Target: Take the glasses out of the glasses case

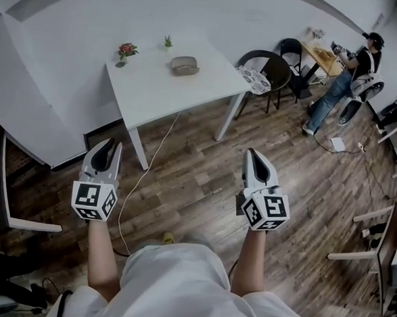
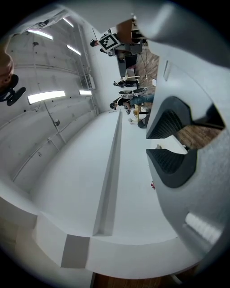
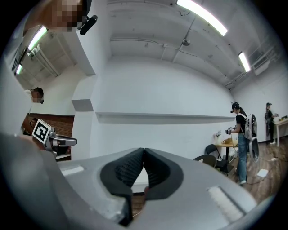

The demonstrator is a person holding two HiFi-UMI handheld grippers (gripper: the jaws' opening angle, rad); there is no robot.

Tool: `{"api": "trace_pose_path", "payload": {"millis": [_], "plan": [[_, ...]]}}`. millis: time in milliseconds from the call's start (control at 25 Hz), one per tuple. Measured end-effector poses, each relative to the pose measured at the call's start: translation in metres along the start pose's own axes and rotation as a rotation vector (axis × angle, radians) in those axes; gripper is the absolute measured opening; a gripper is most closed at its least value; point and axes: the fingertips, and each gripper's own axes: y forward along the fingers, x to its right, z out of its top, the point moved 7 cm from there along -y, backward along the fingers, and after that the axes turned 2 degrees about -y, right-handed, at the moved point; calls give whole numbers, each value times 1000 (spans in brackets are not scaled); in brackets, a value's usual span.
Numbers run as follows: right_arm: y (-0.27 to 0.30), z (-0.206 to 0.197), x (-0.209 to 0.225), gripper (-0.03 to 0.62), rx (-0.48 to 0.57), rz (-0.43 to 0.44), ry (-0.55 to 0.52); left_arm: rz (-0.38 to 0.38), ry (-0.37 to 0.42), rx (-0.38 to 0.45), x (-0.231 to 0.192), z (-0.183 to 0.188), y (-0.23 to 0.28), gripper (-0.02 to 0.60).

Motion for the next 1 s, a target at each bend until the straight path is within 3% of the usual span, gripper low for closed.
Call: {"api": "trace_pose_path", "payload": {"millis": [320, 520, 1000], "plan": [[35, -9, 25, 3, -1, -22, 8, -16, 11, -1, -6, -1, 47, 80], [83, -16, 43, 3, 10, -13, 31, 11, 26, -7, -20, -8, 82, 80], [215, -46, 132, 3, -25, 33, 50, 53, 33, -77, -31, -22, 218, 80]]}}
